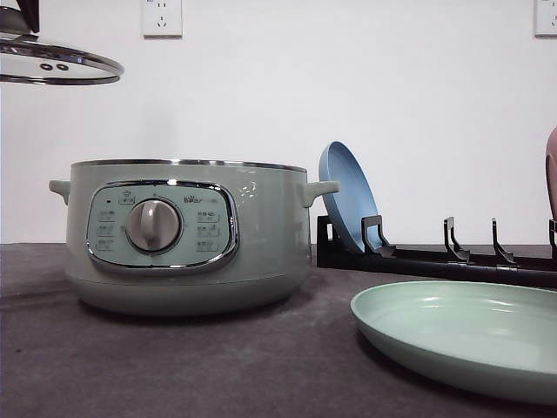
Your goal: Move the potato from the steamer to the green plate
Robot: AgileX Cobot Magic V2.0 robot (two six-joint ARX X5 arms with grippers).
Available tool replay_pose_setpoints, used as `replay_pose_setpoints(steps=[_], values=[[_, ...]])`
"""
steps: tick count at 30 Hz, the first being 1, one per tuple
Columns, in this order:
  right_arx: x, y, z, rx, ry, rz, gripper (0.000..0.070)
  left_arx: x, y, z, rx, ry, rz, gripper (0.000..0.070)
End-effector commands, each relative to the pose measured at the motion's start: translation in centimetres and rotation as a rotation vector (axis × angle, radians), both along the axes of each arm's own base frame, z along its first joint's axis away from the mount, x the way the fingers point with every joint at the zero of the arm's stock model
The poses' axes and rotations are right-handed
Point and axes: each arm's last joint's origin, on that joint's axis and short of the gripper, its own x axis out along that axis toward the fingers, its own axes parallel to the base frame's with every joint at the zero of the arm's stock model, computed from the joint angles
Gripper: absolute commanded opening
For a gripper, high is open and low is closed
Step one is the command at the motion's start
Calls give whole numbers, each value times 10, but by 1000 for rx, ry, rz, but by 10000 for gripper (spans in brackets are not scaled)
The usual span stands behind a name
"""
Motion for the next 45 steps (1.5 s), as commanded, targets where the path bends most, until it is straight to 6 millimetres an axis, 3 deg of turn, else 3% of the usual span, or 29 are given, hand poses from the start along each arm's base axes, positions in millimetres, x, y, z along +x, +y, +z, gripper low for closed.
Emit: replay_pose_setpoints(steps=[1, 7, 21, 27, 35, 45], values=[[7, 6, 6, -2, 21, 15, 613, -7, 2, 16, 10, -79, -4, 10], [44, 37, 18, -102, 97, 114, 612, -7, 4, 16, 10, -79, 4, 10], [169, 135, 58, -287, 187, 265, 612, -6, 4, 15, 10, -77, 3, 10], [217, 172, 64, -364, 253, 322, 612, -6, 4, 15, 9, -77, 3, 10], [263, 217, 47, -403, 285, 347, 612, -5, 4, 12, 9, -62, 3, 10], [292, 254, -4, -523, 260, 374, 612, -4, 4, 9, 9, -53, 3, 14]])
